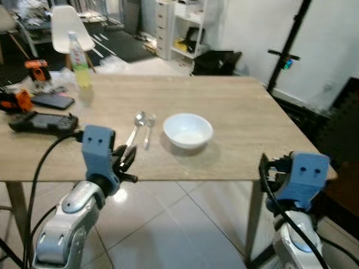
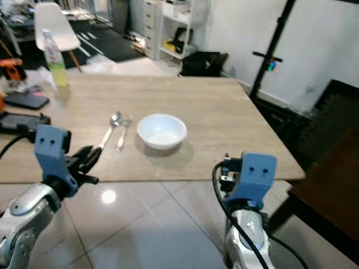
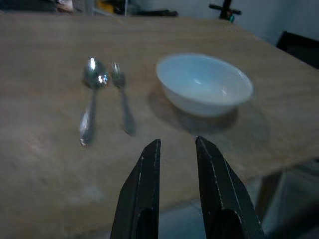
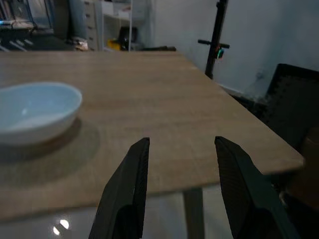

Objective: Setting the table

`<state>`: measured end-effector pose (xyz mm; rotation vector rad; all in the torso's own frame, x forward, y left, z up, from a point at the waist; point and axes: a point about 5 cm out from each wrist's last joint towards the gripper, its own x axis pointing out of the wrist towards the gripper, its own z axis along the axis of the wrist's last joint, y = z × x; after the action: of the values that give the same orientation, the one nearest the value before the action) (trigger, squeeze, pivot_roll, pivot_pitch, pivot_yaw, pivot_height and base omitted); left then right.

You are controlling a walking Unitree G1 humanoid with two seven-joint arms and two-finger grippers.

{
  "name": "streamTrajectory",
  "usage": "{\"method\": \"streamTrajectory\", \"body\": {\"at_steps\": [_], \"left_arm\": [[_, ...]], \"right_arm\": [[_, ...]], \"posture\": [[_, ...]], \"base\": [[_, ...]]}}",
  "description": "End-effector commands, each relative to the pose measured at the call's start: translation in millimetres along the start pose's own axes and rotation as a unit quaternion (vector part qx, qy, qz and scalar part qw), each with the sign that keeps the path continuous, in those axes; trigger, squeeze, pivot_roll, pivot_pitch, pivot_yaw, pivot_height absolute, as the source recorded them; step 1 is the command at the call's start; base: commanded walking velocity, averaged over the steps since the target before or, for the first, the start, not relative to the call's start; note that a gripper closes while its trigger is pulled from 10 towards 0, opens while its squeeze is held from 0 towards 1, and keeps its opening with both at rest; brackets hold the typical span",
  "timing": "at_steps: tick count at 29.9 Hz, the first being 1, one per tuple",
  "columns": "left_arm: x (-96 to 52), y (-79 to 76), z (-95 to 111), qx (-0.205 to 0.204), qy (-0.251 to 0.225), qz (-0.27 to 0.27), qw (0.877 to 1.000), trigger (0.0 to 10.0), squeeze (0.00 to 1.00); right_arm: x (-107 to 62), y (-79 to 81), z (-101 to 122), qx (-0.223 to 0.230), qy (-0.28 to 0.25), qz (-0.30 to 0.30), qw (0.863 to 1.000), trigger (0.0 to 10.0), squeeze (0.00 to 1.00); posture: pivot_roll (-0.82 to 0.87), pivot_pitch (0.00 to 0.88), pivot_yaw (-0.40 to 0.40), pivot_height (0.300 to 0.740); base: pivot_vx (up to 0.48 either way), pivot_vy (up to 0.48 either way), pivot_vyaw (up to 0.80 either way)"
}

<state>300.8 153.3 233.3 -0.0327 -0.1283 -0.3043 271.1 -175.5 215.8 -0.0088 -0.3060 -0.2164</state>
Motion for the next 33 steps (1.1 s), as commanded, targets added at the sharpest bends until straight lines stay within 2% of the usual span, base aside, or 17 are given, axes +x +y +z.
{"method": "streamTrajectory", "body": {"at_steps": [1, 6, 33], "left_arm": [[-1.8, 1.7, -3.5, 0.001, 0.006, 0.004, 1.0, 10.0, 0.0], [-1.1, 2.4, -4.1, 0.001, 0.006, 0.005, 1.0, 10.0, 0.0], [0.3, 1.6, -5.4, -0.002, 0.008, 0.01, 1.0, 10.0, 0.0]], "right_arm": [[-2.5, -1.1, -1.2, -0.005, 0.002, -0.003, 1.0, 10.0, 0.0], [-2.5, -1.3, -1.6, -0.005, 0.002, -0.004, 1.0, 10.0, 0.0], [-1.6, -1.6, -4.0, -0.004, 0.006, -0.004, 1.0, 10.0, 0.0]], "posture": [[0.08, 0.081, -0.019, 0.74], [0.08, 0.082, -0.019, 0.74], [0.08, 0.077, -0.021, 0.74]], "base": [[-0.442, 0.0, 0.0], [-0.395, 0.0, 0.0], [0.0, 0.0, 0.0]]}}
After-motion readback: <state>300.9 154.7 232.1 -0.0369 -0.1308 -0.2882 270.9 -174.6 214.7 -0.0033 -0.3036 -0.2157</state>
